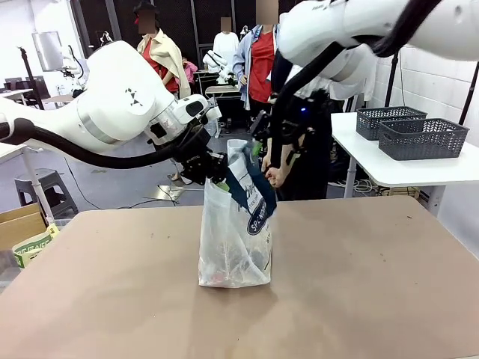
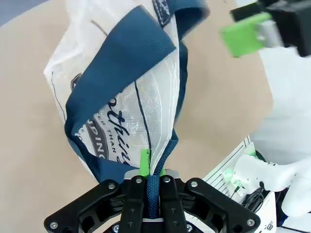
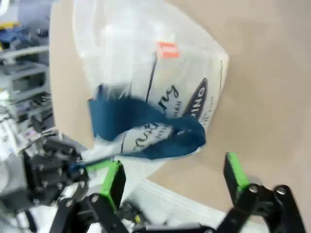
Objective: Transfer purchased items from the store into the shopping bag.
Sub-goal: Move the Reusable shopping bag to the right side of the table.
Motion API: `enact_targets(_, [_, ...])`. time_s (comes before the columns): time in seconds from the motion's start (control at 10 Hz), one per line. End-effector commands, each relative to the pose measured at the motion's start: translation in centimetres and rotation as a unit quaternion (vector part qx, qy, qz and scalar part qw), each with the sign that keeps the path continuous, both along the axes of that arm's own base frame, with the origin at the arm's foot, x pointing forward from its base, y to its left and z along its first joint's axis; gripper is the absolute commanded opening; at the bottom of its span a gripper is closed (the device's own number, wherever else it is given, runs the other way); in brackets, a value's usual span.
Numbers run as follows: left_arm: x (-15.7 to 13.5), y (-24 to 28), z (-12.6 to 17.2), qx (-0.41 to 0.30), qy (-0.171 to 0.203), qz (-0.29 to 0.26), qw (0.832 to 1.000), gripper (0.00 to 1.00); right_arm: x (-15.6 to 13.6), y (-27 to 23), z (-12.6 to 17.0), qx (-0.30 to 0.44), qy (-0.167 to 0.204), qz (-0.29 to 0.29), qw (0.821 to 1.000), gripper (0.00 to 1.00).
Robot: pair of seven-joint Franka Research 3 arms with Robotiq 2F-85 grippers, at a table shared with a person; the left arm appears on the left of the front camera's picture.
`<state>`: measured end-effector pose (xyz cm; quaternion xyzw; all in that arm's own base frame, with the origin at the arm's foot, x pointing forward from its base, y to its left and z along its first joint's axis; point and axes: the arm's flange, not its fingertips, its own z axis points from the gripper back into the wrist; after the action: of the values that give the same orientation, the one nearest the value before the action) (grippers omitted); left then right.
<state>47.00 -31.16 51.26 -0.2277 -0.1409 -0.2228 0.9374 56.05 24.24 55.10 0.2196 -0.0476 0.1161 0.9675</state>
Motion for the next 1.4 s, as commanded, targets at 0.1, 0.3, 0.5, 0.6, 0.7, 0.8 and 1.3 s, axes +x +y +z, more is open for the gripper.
enact_targets(0.1, [0.1,0.2,0.2,-0.001,-0.001,0.003,1.0,0.0,-3.8,-4.2,0.3,0.06,-0.091,0.039,0.993,1.0])
enact_targets(0.3, [0.1,0.2,0.2,-0.001,-0.001,0.003,1.0,0.0,-4.0,-4.2,0.5,0.069,-0.1,0.064,0.991,1.0])
enact_targets(0.5, [0.1,0.2,0.2,-0.001,-0.001,0.003,1.0,0.0,-4.8,-5.3,0.1,0.072,-0.138,0.178,0.971,1.0])
enact_targets(0.6, [0.1,0.2,0.2,-0.001,-0.001,0.003,1.0,0.0,-5.0,-5.9,-0.4,0.072,-0.171,0.227,0.956,1.0])
enact_targets(0.7, [0.1,0.2,0.2,-0.001,-0.001,0.003,1.0,0.0,-5.1,-6.6,-0.8,0.065,-0.186,0.256,0.946,1.0])
enact_targets(0.8, [0.1,0.2,0.2,-0.001,-0.001,0.003,1.0,0.0,-4.8,-6.0,-0.1,0.054,-0.22,0.274,0.935,1.0])
enact_targets(1.3, [0.1,0.2,0.2,-0.001,-0.001,0.003,1.0,0.0,-4.1,-5.8,0.9,0.027,-0.234,0.291,0.927,1.0])
